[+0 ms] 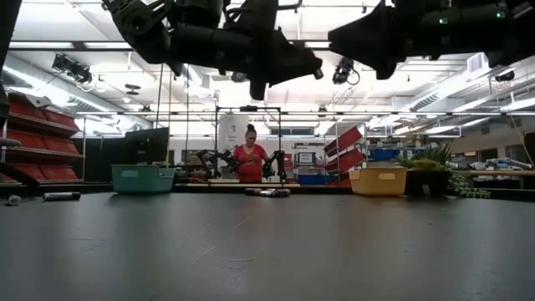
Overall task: Sort batteries
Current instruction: Put the black battery into the yellow bin
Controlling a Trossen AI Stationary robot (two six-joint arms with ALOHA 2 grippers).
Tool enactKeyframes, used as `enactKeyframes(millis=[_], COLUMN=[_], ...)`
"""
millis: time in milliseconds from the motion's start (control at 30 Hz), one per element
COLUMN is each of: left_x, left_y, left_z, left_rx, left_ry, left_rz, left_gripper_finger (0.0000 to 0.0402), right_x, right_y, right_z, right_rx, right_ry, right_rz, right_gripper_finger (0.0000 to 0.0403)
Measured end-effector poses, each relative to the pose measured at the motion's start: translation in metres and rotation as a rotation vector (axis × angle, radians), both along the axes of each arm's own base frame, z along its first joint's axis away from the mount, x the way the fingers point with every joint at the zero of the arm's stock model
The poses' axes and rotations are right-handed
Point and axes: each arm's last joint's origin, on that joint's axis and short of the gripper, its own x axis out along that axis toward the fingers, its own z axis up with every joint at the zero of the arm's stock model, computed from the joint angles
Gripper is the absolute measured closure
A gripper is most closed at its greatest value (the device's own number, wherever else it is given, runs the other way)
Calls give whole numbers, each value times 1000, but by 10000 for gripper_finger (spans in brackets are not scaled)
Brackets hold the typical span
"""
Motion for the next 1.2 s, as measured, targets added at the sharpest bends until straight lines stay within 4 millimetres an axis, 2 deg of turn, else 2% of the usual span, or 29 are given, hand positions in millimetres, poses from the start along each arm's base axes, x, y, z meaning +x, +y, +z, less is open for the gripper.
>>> enactKeyframes(millis=[167,433,767,1200], left_x=[0,0,5,10], left_y=[-3,-11,-19,-20], left_z=[-3,-4,10,20], left_rx=[0,10,122,171], left_ry=[35,37,-9,-37], left_rz=[89,111,-22,-52], left_gripper_finger=[349,348,348,348], right_x=[9,14,15,16], right_y=[-2,-13,-16,-15], right_z=[7,12,13,15], right_rx=[-9,-4,39,34], right_ry=[53,58,34,22], right_rz=[-5,-7,102,121], right_gripper_finger=[242,241,242,255])
